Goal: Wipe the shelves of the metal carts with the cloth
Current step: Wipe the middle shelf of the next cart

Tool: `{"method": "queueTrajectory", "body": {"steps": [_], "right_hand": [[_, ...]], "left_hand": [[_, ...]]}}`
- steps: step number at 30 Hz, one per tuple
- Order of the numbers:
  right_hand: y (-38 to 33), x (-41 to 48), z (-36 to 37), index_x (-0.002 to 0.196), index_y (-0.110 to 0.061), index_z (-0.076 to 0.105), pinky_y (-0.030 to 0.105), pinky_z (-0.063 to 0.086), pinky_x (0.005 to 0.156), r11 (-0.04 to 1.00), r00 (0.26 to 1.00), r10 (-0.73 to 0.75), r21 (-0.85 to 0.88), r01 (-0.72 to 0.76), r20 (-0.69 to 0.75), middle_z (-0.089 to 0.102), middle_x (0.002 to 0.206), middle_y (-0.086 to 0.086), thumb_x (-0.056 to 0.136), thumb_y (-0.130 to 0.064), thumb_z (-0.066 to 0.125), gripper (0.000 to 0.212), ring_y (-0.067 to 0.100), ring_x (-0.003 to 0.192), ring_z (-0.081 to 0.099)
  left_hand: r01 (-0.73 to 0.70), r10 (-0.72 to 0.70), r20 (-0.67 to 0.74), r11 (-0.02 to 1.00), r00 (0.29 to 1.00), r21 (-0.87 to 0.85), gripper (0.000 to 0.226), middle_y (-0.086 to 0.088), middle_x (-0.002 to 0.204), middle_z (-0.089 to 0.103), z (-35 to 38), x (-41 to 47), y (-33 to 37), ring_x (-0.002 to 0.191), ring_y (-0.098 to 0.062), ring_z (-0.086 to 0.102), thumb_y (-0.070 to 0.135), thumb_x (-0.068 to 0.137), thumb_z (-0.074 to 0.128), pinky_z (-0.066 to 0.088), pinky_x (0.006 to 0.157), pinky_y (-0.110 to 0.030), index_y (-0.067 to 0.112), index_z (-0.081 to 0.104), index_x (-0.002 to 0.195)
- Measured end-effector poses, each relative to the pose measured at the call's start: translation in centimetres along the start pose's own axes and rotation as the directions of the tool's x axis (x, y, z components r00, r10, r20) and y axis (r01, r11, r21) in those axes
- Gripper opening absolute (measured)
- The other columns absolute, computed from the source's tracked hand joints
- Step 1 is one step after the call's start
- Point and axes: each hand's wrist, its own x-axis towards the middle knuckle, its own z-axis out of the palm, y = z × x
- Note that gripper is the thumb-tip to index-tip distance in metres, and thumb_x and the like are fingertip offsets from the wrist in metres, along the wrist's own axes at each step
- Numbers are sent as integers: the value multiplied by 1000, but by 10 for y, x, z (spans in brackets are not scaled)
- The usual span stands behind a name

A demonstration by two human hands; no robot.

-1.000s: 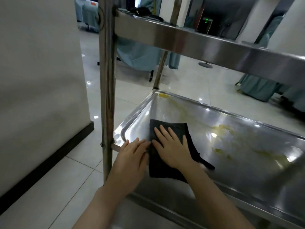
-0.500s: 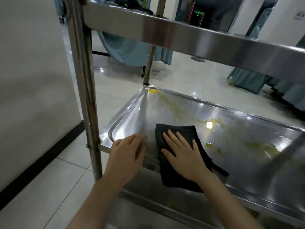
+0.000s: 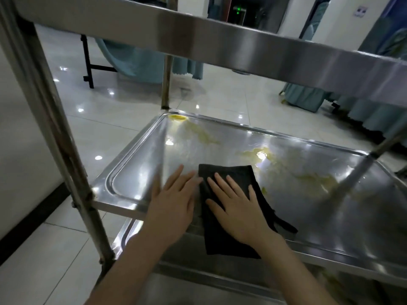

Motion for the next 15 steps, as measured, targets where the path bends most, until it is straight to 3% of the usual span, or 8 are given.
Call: {"method": "queueTrajectory", "body": {"steps": [3,6,10,15], "right_hand": [[15,-10,0,151,-48,-3,48,-11,115,999,999,37,-5,-37,11,-13,157,-29,85,-75,-5,71,-2,145,-17],[31,41,-1,153,-43,3,54,-6,116,993,993,118,-16,-119,-26,-3,161,-21,90,-70,2,69,5,148,-6],[48,111,-5,155,-37,6,59,-10,114,957,955,281,51,-287,100,-3,163,-14,98,-59,17,62,13,150,-4],[49,34,-3,152,-44,4,55,-4,116,994,994,107,-19,-107,18,-1,161,-23,94,-67,7,63,6,149,-3]], "left_hand": [[-71,63,100,994,993,78,52,11,162,15,16,18,16,150,-11,-4,37,103,19,5,122,-43,32,13,154],[-162,145,140,980,980,120,58,7,163,12,21,22,9,151,-16,-3,43,100,7,9,122,-45,27,10,155],[-161,129,208,976,970,145,54,11,163,6,23,27,8,150,-15,-7,43,102,10,7,122,-45,32,4,155],[-115,60,306,980,950,164,52,10,163,5,22,29,8,151,-19,-2,41,103,16,4,120,-47,34,9,154]]}}
